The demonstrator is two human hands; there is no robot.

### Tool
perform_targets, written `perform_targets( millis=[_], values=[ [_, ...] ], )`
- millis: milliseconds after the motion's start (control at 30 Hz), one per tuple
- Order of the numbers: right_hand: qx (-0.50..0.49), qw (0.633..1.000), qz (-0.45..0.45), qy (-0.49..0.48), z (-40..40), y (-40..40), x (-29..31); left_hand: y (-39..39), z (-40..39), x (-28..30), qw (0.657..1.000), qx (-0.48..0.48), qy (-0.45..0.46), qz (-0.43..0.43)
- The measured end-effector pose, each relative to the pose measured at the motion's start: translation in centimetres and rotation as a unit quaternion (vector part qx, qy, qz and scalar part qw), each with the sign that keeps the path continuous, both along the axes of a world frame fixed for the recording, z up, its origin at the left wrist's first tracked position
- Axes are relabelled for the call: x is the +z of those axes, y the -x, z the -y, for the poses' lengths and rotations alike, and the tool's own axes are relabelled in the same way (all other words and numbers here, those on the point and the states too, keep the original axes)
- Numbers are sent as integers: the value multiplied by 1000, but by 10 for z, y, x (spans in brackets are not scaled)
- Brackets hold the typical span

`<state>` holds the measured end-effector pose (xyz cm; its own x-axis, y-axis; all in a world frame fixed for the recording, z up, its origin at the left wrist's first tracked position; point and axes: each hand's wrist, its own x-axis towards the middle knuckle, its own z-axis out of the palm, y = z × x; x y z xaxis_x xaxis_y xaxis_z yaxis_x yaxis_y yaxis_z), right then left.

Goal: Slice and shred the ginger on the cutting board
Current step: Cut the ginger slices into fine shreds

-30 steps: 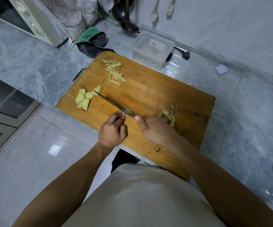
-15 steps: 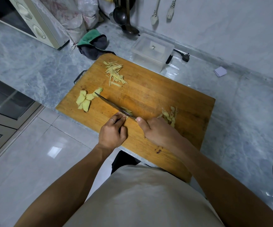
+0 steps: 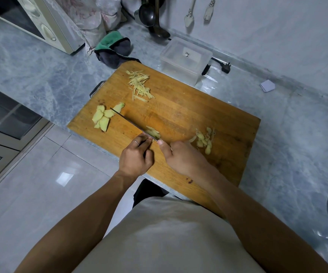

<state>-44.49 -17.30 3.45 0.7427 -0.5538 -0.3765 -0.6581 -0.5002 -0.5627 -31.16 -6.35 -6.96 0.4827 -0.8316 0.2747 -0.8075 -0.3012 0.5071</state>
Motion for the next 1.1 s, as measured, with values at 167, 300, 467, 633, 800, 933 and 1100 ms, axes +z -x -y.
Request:
perform_targets(
  millis=[167, 300, 467, 633, 800, 933, 1100],
  values=[
    [-2, 1000, 7, -9, 5, 4, -1, 0, -1, -1, 1000, -6, -1, -10],
    [3, 1000, 10, -12, 6, 11, 2, -2, -1, -2, 1000, -8, 15, -14],
    [12, 1000, 3, -19, 6, 16, 0, -1, 0, -2, 1000, -9, 24, -18],
    [11, 1000, -1, -21, 7, 15, 1, -2, 0, -1, 1000, -10, 22, -11],
    [2, 1000, -4, -29, 7, 7, -4, -2, 1, -1, 1000, -10, 16, -11],
    [-10, 999, -3, -32, 4, 9, -8, 0, 0, 0, 1000, -6, 16, -10],
    [-8, 999, 4, -34, 6, 11, 0, -2, 0, 1, 1000, -9, 6, -14]
  ],
)
